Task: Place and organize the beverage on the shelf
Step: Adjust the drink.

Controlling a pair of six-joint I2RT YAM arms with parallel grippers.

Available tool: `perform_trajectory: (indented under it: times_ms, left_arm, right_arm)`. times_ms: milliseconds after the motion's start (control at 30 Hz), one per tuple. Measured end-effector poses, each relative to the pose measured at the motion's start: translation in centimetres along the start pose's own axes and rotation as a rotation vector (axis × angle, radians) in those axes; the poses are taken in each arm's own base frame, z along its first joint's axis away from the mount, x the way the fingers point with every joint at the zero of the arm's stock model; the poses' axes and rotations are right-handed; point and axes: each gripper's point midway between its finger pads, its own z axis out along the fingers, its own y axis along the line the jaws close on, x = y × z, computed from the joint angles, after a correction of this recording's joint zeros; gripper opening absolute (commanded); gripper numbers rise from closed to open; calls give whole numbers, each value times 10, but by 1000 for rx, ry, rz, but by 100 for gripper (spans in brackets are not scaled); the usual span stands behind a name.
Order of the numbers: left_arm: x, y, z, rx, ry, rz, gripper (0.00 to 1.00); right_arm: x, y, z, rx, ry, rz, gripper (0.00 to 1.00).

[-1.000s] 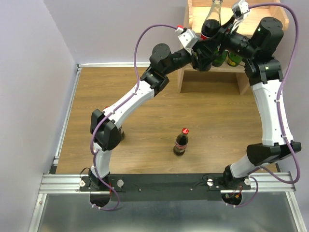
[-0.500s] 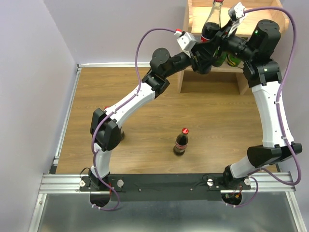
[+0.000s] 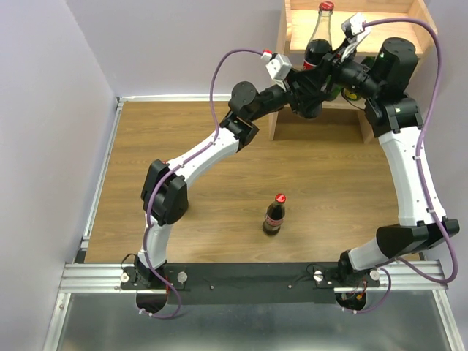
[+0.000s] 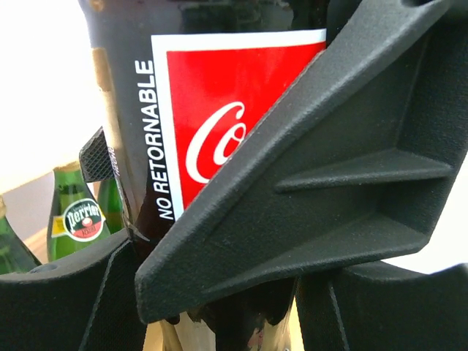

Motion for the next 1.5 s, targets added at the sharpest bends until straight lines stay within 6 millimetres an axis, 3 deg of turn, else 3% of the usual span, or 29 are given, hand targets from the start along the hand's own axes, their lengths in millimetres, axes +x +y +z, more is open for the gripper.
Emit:
perform_trajectory:
  times_ms: [67,667,1100,1500]
  left_arm:
    - [2,1,-2,3,0,-9,49]
    - [27,7,-23,14,14,-44,67]
    - [40,10,-33,6,41,-58,72]
    - [77,13,-53,-4,107,-133,80]
  right_arm:
    - [3,0,1,1,2,4,0]
    - [32,0,9,2,56,46,1]
    - [50,-1,12,-2,77,80,1]
    - [97,0,18,-11,110,183,1]
